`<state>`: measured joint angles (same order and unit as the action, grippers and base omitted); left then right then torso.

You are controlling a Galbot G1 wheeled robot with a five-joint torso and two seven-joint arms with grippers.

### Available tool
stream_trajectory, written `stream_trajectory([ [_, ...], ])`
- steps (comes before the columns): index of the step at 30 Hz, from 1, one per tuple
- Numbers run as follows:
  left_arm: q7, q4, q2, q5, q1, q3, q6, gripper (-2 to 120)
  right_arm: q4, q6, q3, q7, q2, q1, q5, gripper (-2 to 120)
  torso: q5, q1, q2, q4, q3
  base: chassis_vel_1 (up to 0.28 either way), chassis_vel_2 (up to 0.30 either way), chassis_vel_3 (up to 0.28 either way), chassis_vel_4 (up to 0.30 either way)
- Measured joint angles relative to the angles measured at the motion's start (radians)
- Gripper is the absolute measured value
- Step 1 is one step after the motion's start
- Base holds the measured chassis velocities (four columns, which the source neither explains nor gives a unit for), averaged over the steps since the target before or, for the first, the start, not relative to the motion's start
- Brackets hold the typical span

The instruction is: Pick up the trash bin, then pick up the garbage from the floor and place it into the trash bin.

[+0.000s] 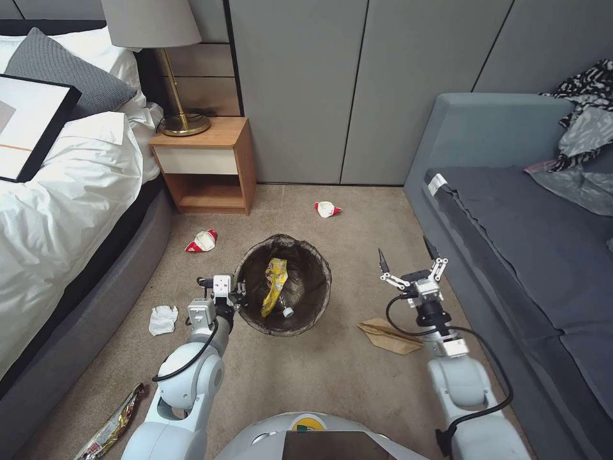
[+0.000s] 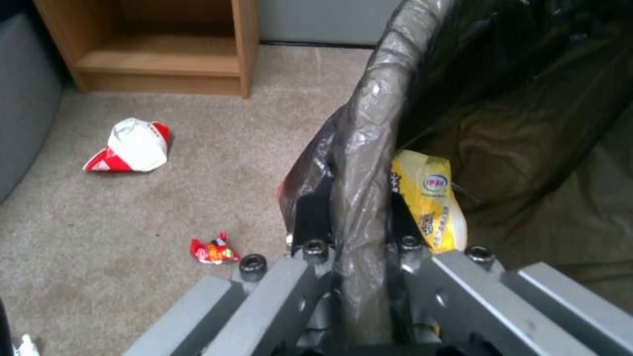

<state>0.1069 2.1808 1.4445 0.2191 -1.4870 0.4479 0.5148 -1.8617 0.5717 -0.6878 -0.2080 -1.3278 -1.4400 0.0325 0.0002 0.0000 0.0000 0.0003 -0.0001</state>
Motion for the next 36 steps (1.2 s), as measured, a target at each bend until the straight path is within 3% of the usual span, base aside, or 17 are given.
stream_trajectory([
  [3,-0.001,-0.002,-0.001,0.0,0.001,-0.002,0.0,0,0.015,-0.059,-0.02,-0.082,0.045,0.006,-0.029,100,0.0,0.0,0.0,-0.0004,0.0,0.0,0.0,0.0,0.0],
  [5,-0.005,-0.006,-0.001,0.001,0.003,-0.005,-0.002,0,0.043,-0.097,-0.031,-0.211,0.095,0.012,-0.07,100,0.0,0.0,0.0,-0.0003,0.0,0.0,0.0,0.0,0.0],
  [6,-0.005,-0.006,-0.001,0.001,0.003,-0.005,-0.002,0,0.043,-0.097,-0.031,-0.211,0.095,0.012,-0.07,100,0.0,0.0,0.0,-0.0003,0.0,0.0,0.0,0.0,0.0],
  [8,-0.007,-0.009,-0.002,0.001,0.004,-0.006,-0.005,0,0.087,-0.114,-0.039,-0.353,0.148,0.018,-0.081,100,0.0001,0.0,0.0,-0.0003,0.0,0.0,0.0,0.0,0.0],
  [15,-0.008,-0.009,-0.002,0.0,0.004,-0.006,-0.005,0,0.135,-0.13,-0.038,-0.457,0.199,0.023,-0.091,100,-0.0001,0.0,0.0,-0.0003,0.0,0.0,0.0,0.0,0.0],
  [20,-0.011,-0.008,-0.001,-0.001,0.0,-0.004,-0.007,0,0.26,-0.152,-0.022,-0.62,0.257,0.05,-0.09,100,0.0,0.0,0.0,-0.0002,0.0,0.0,0.0,0.0,0.0],
  [27,-0.012,-0.006,-0.001,-0.003,0.002,-0.003,-0.007,0,0.397,-0.145,-0.025,-0.734,0.275,0.076,-0.055,100,0.0,0.0,0.0,-0.0004,0.0,0.0,0.0,0.0,0.0],
  [36,-0.013,-0.009,0.004,-0.008,0.005,-0.007,-0.007,0,0.572,-0.125,-0.021,-0.738,0.306,0.153,-0.008,100,-0.0003,0.0,0.0,-0.0003,0.0,0.0,0.0,0.0,0.0],
])
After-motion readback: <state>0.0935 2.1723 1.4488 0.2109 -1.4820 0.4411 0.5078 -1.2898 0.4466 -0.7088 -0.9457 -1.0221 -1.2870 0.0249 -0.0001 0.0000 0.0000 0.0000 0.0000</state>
